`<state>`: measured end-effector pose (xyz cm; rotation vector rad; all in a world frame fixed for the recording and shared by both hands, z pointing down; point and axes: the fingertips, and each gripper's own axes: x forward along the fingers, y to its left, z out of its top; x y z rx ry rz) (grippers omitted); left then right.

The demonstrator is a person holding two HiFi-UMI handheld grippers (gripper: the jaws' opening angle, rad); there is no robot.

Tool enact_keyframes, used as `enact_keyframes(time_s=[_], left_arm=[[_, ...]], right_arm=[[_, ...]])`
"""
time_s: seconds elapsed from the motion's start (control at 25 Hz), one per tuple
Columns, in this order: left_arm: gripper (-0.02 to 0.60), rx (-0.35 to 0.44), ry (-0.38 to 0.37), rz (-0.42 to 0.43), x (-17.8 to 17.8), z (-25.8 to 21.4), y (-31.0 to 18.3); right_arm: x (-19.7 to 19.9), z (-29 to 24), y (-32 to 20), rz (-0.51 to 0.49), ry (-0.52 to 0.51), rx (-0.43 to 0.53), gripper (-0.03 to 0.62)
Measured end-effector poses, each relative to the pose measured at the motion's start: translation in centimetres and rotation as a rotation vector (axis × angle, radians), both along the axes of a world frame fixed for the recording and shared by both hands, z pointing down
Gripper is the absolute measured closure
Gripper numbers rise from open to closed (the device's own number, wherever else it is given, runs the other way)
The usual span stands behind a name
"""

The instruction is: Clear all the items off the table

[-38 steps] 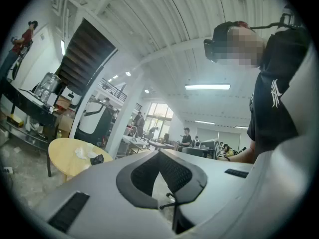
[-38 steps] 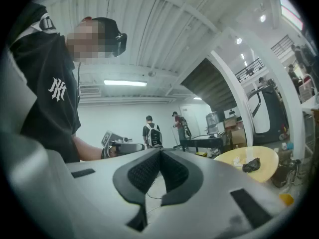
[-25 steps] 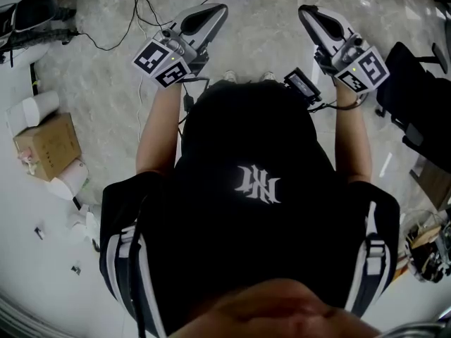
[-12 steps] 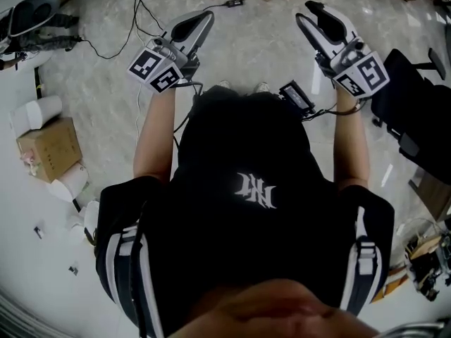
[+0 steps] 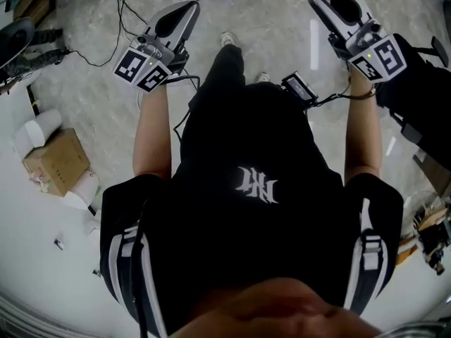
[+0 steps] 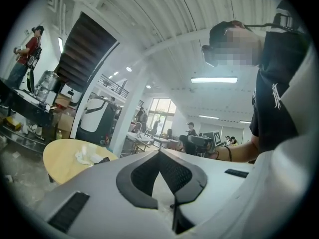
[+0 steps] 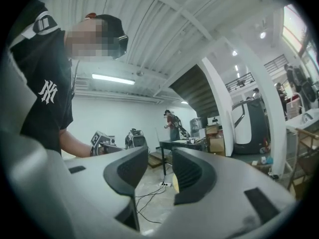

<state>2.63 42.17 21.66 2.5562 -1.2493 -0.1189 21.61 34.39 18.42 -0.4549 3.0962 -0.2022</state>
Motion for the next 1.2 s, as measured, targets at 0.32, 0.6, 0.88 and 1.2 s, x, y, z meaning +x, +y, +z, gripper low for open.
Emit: enact_keyframes(time_s=[0.32, 0.6, 0.88, 1.2], left_arm=[[0.569, 0.028, 0.050, 0.019, -6.3, -0.2, -8.8], [0.569, -0.001, 0.048, 0.037, -8.3, 1.1, -14.4], [0.569, -0.067, 0.013, 0.010, -7.3, 4.1, -19.3], [0.569, -0.188, -0.020, -0.140, -9.3, 8.5, -28.0]], right_arm=[[-4.0, 1.1, -9.0, 0.084, 0.051, -0.057, 0.437], [-10.7, 2.8, -13.2, 0.041, 0.085, -0.062, 0.395], [-11.7, 5.9, -18.2, -0.039, 0.110, -0.039, 0.322], [-14.3, 11.6, -28.8, -0.201, 0.147, -0.068, 0.245]])
